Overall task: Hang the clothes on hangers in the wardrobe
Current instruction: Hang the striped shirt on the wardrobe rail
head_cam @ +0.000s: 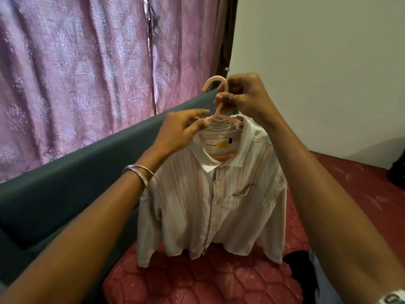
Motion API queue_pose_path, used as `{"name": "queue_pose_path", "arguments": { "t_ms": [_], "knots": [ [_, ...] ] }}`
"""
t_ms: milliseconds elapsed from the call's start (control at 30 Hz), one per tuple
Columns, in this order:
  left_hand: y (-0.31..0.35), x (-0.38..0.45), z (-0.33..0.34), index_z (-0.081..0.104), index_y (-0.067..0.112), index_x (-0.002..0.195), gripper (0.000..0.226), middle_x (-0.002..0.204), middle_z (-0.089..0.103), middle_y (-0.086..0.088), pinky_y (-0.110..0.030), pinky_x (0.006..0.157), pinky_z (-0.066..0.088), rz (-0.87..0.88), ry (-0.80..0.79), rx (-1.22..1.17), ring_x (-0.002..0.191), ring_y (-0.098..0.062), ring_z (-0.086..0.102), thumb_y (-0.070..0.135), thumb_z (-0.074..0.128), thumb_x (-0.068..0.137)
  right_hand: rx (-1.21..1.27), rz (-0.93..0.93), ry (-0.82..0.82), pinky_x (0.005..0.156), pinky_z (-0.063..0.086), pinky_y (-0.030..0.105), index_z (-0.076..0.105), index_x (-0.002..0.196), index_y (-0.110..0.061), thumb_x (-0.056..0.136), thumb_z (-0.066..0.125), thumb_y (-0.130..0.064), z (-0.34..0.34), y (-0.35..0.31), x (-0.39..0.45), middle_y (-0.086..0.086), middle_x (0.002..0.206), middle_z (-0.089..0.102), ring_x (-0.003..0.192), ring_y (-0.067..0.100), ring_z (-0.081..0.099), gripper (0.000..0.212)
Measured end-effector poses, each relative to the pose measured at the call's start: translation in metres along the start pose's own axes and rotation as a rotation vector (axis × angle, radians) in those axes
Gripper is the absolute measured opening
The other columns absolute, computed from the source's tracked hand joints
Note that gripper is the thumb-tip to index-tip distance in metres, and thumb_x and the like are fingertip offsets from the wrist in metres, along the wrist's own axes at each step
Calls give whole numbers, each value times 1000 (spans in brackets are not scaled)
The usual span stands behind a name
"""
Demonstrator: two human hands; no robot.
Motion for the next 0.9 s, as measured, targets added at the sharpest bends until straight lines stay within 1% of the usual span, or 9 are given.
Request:
{"name": "queue_pose_path", "arguments": {
  "t_ms": [100, 233, 367, 433, 533, 600, 667, 767, 900],
  "knots": [
    [2, -4, -18, 72, 18, 102, 18, 93, 70, 3, -24, 76, 54, -57, 251, -61, 84, -7, 65, 21, 68, 85, 34, -66, -76, 62, 60, 42, 66, 91, 10, 81, 71, 1, 28, -12, 12, 21, 81, 71, 70, 28, 73, 14],
    [-3, -13, -58, 75, 14, 95, 15, 84, 72, 4, -6, 67, 45, -131, 324, 14, 72, 6, 64, 19, 74, 80, 243, -89, -50, 61, 60, 40, 65, 95, 10, 83, 68, 5, 51, -37, 26, 20, 79, 71, 71, 34, 71, 14],
    [7, -44, -124, 77, 10, 87, 12, 78, 70, 6, -2, 64, 39, -143, 542, 149, 65, 12, 59, 17, 76, 77, 347, -104, -168, 68, 59, 38, 64, 98, 10, 80, 73, 1, 89, -71, 38, 9, 73, 72, 71, 26, 69, 22],
    [9, -65, -165, 77, 13, 85, 14, 78, 71, 3, -6, 63, 42, -198, 650, 188, 63, 9, 59, 23, 74, 76, 148, -179, -217, 73, 55, 29, 68, 99, 2, 79, 76, -11, 98, -81, 40, 7, 78, 71, 76, 18, 67, 25],
    [24, -110, -248, 75, 22, 88, 17, 77, 71, 5, -24, 70, 54, -235, 766, 240, 63, 4, 60, 29, 70, 74, -153, -288, -266, 66, 44, 10, 71, 99, -12, 81, 75, -24, 130, -116, 34, -1, 83, 69, 72, 8, 62, 21],
    [39, -137, -295, 75, 20, 88, 18, 76, 69, 7, -24, 72, 54, -245, 842, 328, 62, 8, 59, 28, 71, 73, -193, -355, -267, 67, 44, 18, 71, 96, -11, 87, 69, -26, 156, -144, 30, 3, 83, 70, 70, 12, 60, 18],
    [62, -177, -342, 76, 17, 87, 19, 76, 70, 7, -23, 71, 55, -253, 908, 412, 63, 7, 60, 27, 72, 73, -214, -481, -242, 72, 47, 32, 70, 94, -11, 88, 57, -35, 198, -185, 23, 11, 82, 71, 78, 26, 63, 28],
    [92, -245, -405, 77, 15, 86, 17, 76, 71, 5, -19, 67, 52, -300, 989, 513, 63, 3, 60, 25, 71, 74, -201, -613, -176, 75, 52, 44, 68, 106, -20, 88, 44, -48, 254, -261, 0, 14, 95, 71, 91, 35, 65, 41],
    [136, -340, -483, 76, 12, 88, 12, 74, 67, 5, -16, 62, 48, -373, 1108, 656, 53, 13, 54, 18, 73, 78, -179, -818, -119, 73, 47, 43, 59, 128, -25, 95, 44, -27, 325, -359, -47, 13, 116, 66, 100, 38, 62, 36]
  ]
}}
Point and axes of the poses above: each hand's wrist, its own x-axis towards the middle knuckle, its own z-axis out of the palm, y = z × x, the point moved 5 cm from there along x, towards the middle knuckle
